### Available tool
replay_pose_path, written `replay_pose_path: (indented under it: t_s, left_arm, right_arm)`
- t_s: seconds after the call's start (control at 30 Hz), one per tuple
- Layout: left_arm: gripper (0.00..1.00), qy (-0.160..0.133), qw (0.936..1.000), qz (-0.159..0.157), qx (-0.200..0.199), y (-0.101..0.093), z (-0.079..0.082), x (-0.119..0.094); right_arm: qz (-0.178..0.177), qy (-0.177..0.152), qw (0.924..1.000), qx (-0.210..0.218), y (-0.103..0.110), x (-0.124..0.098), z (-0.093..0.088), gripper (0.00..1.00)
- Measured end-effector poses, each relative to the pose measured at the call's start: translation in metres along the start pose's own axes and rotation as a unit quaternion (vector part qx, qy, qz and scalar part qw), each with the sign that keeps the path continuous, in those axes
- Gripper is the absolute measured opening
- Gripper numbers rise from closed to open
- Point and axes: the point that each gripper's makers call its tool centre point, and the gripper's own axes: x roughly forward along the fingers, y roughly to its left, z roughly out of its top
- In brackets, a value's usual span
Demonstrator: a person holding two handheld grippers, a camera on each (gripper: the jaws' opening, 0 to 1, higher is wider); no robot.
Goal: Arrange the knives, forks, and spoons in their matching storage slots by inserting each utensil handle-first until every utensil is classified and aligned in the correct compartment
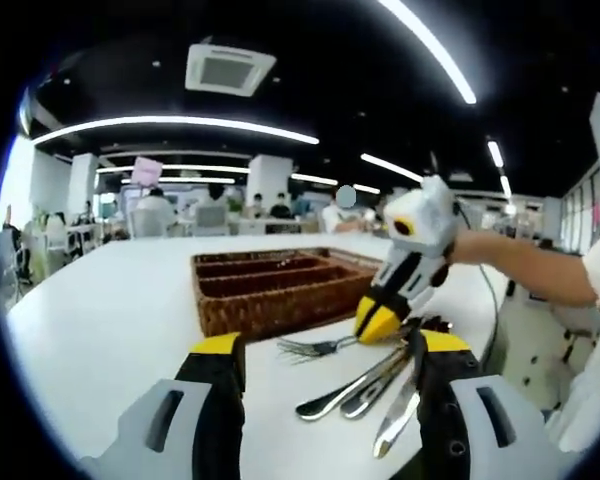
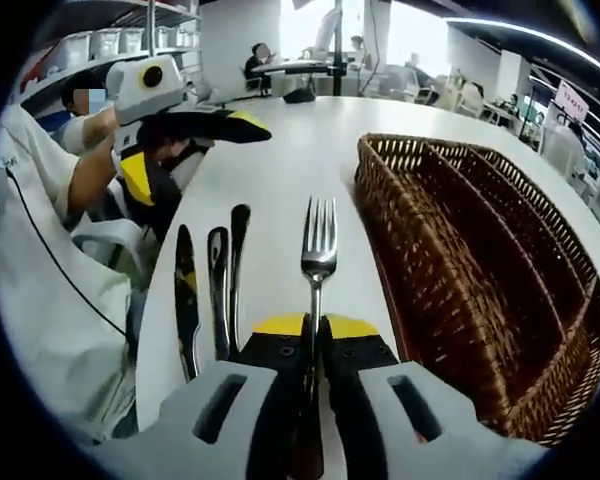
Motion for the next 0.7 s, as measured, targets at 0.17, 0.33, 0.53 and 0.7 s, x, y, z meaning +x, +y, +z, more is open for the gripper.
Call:
replay_pose_path:
  t_s: [0.17, 0.33, 0.53, 0.7]
  left_arm:
    - [0.69, 0.007, 0.9999, -0.007, 0.000, -0.005, -0.004, 0.004]
    - [0.70, 0.013, 0.9999, -0.010, 0.000, -0.007, -0.007, 0.006]
    - [0.70, 0.021, 0.9997, -0.008, -0.006, -0.007, -0.013, 0.005]
    - [0.69, 0.024, 0.9996, -0.012, -0.008, -0.012, -0.017, 0.007]
  right_arm:
    - [-0.005, -0.020, 0.9997, 0.017, -0.002, 0.001, 0.000, 0.16]
    - [0.001, -0.051, 0.9986, 0.015, -0.002, 0.006, 0.005, 0.14]
    - [0.003, -0.081, 0.9965, 0.019, -0.001, 0.005, 0.010, 0.04]
    - [0.008, -0.085, 0.9962, 0.017, 0.002, 0.005, 0.010, 0.04]
